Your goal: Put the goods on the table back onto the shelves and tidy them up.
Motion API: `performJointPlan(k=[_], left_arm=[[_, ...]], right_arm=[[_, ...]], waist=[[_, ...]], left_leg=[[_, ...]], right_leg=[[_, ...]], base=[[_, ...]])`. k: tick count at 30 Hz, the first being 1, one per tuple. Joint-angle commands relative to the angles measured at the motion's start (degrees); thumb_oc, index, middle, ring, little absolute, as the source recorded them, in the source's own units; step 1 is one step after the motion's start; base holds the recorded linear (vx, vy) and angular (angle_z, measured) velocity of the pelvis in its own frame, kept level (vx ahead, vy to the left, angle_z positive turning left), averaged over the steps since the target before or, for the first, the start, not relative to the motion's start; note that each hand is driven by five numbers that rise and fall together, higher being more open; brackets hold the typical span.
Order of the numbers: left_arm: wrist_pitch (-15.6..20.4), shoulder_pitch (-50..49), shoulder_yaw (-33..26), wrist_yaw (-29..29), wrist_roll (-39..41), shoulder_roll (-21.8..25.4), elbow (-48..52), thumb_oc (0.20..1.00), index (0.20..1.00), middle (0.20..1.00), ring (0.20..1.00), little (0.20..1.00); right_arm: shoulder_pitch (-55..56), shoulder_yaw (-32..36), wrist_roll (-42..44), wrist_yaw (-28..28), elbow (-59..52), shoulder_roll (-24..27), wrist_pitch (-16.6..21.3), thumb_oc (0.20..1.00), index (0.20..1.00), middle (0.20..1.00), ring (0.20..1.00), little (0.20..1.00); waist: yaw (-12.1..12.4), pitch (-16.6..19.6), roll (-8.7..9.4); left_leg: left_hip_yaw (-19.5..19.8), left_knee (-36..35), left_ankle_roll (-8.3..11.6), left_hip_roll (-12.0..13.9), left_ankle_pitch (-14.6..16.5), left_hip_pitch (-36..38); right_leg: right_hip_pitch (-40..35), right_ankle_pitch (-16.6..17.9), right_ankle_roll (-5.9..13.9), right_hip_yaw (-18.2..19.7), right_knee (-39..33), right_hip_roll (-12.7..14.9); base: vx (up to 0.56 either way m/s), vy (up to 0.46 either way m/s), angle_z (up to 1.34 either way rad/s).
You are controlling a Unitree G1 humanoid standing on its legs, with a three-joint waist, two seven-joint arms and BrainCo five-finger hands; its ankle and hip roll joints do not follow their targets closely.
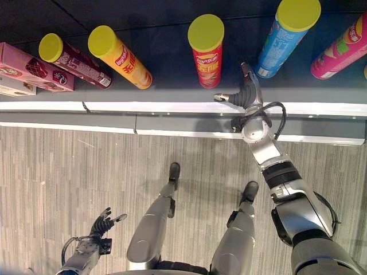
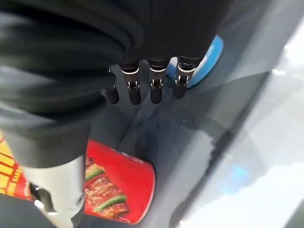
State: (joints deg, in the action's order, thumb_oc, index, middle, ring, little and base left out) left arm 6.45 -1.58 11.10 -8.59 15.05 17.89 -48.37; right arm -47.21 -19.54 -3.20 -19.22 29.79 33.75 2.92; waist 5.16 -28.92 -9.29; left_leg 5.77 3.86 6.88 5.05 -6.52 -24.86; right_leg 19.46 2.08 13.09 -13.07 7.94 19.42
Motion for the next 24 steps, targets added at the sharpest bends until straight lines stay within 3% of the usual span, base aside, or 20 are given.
performJointPlan(k=[1, 24], left_arm=[[0.4, 0.0, 0.9, -0.4, 1.7, 4.2, -0.4, 1.000, 1.000, 1.000, 1.000, 1.000], [0.5, -0.3, 1.1, -0.5, 2.9, 4.1, 0.5, 1.000, 1.000, 1.000, 1.000, 1.000]], right_arm=[[-4.1, -1.3, 1.8, -0.1, -1.4, 1.5, 2.1, 1.000, 1.000, 1.000, 1.000, 1.000], [-6.1, -4.7, 0.5, 1.9, -1.6, -0.5, 1.7, 1.000, 1.000, 1.000, 1.000, 1.000]], waist=[[2.0, 0.9, 0.20], [3.5, 1.2, -0.40]], left_leg=[[-1.2, -5.6, 1.56, 1.5, 2.2, 4.1], [-0.5, -5.4, 1.29, 0.7, 2.3, 3.7]], right_leg=[[5.3, -1.8, -2.22, 6.2, 5.3, -0.8], [5.0, -1.7, -1.98, 5.5, 5.4, 0.2]], base=[[0.00, 0.000, 0.00], [0.00, 0.000, 0.00]])
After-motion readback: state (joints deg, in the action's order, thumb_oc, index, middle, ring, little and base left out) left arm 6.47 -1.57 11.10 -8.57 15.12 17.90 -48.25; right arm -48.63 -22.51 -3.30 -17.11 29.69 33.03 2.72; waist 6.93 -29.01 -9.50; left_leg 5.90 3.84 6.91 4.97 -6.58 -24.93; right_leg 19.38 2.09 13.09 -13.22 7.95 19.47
